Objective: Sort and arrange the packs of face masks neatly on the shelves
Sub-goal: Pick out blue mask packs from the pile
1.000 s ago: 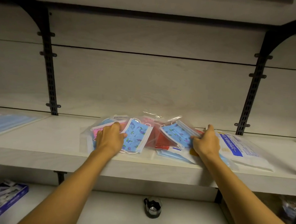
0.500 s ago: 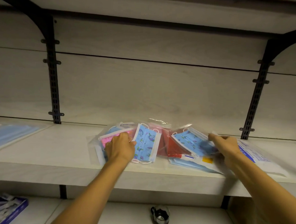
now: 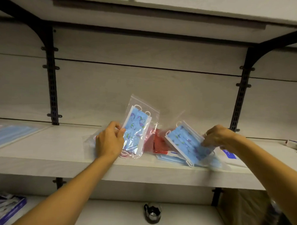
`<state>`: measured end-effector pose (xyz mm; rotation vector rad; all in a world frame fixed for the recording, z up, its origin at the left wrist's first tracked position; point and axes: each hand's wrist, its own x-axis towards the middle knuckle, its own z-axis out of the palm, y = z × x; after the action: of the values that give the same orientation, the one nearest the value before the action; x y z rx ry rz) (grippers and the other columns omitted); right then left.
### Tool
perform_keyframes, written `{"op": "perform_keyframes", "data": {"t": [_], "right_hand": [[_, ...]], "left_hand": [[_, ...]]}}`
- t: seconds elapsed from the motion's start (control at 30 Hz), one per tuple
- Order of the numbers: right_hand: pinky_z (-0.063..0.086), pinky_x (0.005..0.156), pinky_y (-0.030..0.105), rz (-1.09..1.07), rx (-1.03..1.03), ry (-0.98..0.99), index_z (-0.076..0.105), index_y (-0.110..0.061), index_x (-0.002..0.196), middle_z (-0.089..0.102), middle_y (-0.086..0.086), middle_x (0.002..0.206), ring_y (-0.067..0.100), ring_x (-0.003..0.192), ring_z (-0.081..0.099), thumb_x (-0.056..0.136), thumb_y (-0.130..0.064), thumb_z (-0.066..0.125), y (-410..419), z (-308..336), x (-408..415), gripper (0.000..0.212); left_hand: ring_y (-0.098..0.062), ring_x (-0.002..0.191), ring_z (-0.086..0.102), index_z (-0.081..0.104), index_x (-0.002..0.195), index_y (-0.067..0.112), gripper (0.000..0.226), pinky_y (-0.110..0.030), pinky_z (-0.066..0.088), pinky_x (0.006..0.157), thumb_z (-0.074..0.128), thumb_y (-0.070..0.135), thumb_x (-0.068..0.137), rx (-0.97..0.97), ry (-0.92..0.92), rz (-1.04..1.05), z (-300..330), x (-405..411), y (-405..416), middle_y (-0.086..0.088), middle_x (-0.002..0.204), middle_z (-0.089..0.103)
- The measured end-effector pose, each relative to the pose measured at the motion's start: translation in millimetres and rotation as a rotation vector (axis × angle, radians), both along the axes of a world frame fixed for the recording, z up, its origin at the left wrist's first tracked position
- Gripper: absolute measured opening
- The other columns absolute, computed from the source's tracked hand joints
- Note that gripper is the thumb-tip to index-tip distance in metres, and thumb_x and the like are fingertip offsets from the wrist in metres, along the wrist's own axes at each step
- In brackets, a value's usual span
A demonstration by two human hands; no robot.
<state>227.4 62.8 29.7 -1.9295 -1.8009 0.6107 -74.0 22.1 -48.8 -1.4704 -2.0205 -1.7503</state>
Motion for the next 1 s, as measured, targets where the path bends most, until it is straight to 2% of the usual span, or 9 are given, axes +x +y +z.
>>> {"op": "perform_keyframes", "data": {"t": [0.13,0.33,0.4,0.5,0.6,0.67,0.77,0.9,1.0], "right_hand": [[0.037,0.047,0.02,0.11,0.115,0.241,0.064,-0.009,0.081,0.058,0.008,0.073,0.017,0.06,0.05,0.079,-0.004,0.071,-11,13,0,0.009],[0.043,0.063,0.029,0.275,0.141,0.472,0.067,-0.003,0.098,0.062,0.012,0.088,0.021,0.077,0.053,0.084,-0.007,0.068,-21,10,-20,0.015],[0.046,0.063,0.028,0.327,0.12,0.536,0.066,-0.005,0.097,0.064,0.011,0.089,0.019,0.073,0.057,0.085,-0.006,0.068,-26,1,-31,0.012],[0.051,0.052,0.026,0.416,0.069,0.654,0.063,-0.003,0.097,0.064,0.01,0.081,0.015,0.056,0.065,0.085,-0.002,0.067,-39,-15,-48,0.013],[0.054,0.048,0.028,0.485,0.02,0.689,0.062,0.002,0.1,0.066,0.014,0.083,0.018,0.056,0.068,0.085,0.001,0.067,-52,-24,-65,0.016],[0.056,0.051,0.032,0.531,0.016,0.674,0.062,0.002,0.101,0.068,0.016,0.087,0.018,0.055,0.068,0.085,-0.001,0.067,-60,-22,-81,0.018],[0.049,0.046,0.025,0.595,0.021,0.674,0.062,0.001,0.098,0.067,0.015,0.08,0.013,0.047,0.062,0.084,0.001,0.067,-76,-17,-115,0.015],[0.046,0.069,0.035,0.646,0.022,0.692,0.062,-0.002,0.092,0.069,0.018,0.09,0.021,0.068,0.063,0.081,0.002,0.067,-107,-17,-176,0.013],[0.045,0.069,0.031,0.669,0.013,0.715,0.063,-0.003,0.096,0.068,0.014,0.093,0.019,0.073,0.062,0.079,0.001,0.067,-131,-20,-228,0.018]], "left_hand": [[-0.029,0.085,0.061,0.057,0.09,0.013,0.012,-0.031,0.046,0.067,0.062,0.025,0.09,0.038,-0.163,0.032,13,-2,-16,-0.003,0.08,0.065],[-0.028,0.088,0.058,0.057,0.09,0.013,0.012,-0.028,0.04,0.073,0.063,0.023,0.09,0.06,-0.254,0.128,9,-2,-59,0.0,0.069,0.06],[-0.027,0.088,0.058,0.057,0.091,0.013,0.012,-0.03,0.043,0.074,0.063,0.023,0.09,0.07,-0.287,0.178,0,-5,-78,-0.003,0.077,0.063],[-0.026,0.083,0.06,0.056,0.092,0.013,0.011,-0.032,0.046,0.074,0.063,0.022,0.09,0.112,-0.318,0.275,-15,-16,-105,-0.008,0.085,0.066],[-0.029,0.083,0.062,0.056,0.092,0.011,0.011,-0.036,0.051,0.074,0.063,0.02,0.09,0.143,-0.363,0.334,-23,-32,-130,-0.011,0.087,0.067],[-0.026,0.08,0.06,0.057,0.094,0.009,0.012,-0.032,0.047,0.07,0.062,0.019,0.091,0.151,-0.376,0.367,-25,-43,-149,-0.011,0.086,0.065],[-0.025,0.076,0.057,0.059,0.092,0.008,0.013,-0.028,0.042,0.07,0.063,0.02,0.09,0.174,-0.358,0.43,-26,-66,-181,-0.01,0.08,0.062],[-0.021,0.075,0.053,0.059,0.091,0.008,0.014,-0.028,0.038,0.069,0.062,0.022,0.091,0.189,-0.354,0.522,-23,-112,-227,-0.002,0.072,0.056],[-0.024,0.079,0.058,0.058,0.093,0.009,0.015,-0.034,0.049,0.073,0.062,0.024,0.092,0.182,-0.347,0.558,-21,-156,-262,-0.005,0.081,0.061]]}}
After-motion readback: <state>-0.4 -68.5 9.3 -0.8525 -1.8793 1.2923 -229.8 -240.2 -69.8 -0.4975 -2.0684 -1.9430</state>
